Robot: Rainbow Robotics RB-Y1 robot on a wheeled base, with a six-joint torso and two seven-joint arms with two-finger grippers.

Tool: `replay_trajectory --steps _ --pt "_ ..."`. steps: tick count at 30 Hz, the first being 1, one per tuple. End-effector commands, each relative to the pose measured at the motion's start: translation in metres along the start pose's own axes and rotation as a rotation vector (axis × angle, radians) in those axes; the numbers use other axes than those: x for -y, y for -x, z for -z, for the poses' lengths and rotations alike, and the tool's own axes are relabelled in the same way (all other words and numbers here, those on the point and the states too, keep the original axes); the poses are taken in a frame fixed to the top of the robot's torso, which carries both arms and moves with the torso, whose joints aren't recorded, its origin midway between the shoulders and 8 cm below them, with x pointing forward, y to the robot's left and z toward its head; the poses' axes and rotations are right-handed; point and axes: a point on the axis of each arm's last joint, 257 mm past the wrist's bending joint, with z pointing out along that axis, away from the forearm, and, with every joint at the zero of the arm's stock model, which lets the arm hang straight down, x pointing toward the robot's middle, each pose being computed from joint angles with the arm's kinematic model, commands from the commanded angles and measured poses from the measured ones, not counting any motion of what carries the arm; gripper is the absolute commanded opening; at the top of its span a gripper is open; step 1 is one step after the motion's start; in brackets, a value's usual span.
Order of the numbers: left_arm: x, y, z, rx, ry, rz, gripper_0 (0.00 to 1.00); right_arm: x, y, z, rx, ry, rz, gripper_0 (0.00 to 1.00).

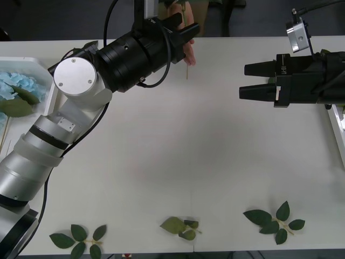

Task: Place the red flowers into the right box and the blue flowers into the left box. If a person shows an open palm, hand one flower to the person first, then continue sorting.

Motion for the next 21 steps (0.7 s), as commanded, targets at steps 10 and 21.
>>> replay_trajectory --steps 10,21 --pt "0.011 0.027 -0.011 0.042 -0.031 -0.050 1.00 -0.002 -0.004 0.006 0.000 0.002 0.027 0.92" --pt "0.011 0.027 -0.011 0.040 -0.032 -0.051 1.00 -0.017 -0.022 -0.015 0.067 0.042 -0.028 0.93"
